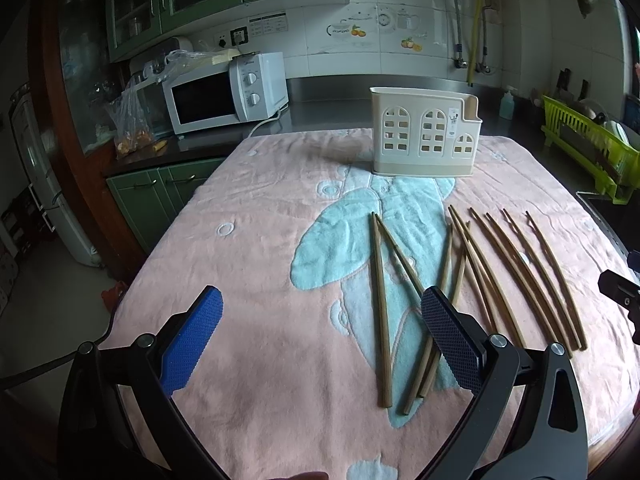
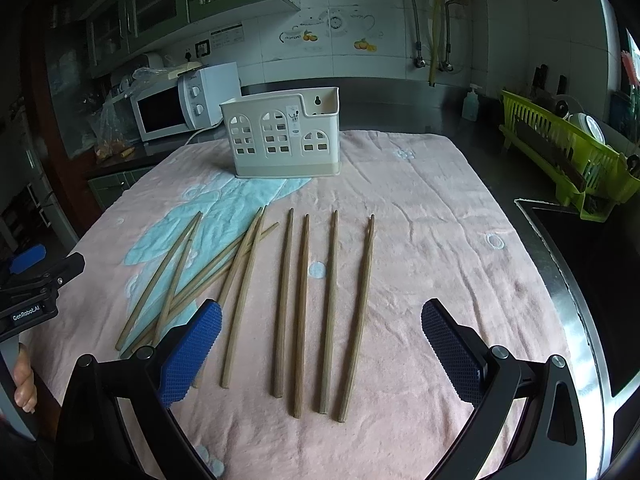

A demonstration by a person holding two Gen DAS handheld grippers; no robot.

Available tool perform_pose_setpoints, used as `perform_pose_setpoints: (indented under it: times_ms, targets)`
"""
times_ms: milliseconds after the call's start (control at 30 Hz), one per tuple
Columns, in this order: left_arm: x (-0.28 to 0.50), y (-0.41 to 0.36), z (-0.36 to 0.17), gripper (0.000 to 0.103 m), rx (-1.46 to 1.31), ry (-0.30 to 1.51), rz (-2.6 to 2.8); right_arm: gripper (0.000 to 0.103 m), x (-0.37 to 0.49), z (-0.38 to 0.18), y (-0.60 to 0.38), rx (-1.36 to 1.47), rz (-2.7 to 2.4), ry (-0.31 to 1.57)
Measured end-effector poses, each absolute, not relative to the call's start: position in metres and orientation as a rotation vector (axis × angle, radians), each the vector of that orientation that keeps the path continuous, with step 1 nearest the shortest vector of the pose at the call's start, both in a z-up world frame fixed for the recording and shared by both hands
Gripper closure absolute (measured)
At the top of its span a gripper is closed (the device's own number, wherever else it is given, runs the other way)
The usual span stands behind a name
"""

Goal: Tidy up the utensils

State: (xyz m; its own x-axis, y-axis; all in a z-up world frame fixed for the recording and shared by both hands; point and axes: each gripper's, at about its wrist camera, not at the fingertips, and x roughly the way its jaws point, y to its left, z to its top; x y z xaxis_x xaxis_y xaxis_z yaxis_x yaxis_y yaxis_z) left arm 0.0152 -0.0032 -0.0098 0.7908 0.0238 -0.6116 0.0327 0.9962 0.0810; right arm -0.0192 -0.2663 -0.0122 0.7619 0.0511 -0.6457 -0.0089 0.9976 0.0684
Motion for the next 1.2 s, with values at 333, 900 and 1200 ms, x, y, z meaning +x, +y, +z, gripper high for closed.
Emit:
perform_pose_setpoints:
  times_ms: [333,900,1200]
  targets:
    - [0.013,-0.001,-0.008,0.005,0.064,0.681,0.000,0.006,-0.021,-0.009,-0.268,0.066,0.034,0.696]
    - [0.022,0.013,-0.021,0.005,0.051,0.724,-0.014,0.006,-0.019,-0.018,-0.270,0.062,0.035,0.716]
    - [0.028,0.009,-0.032,0.012,0.024,0.754,-0.051,0.006,-0.014,-0.029,-0.274,0.073,0.036,0.740]
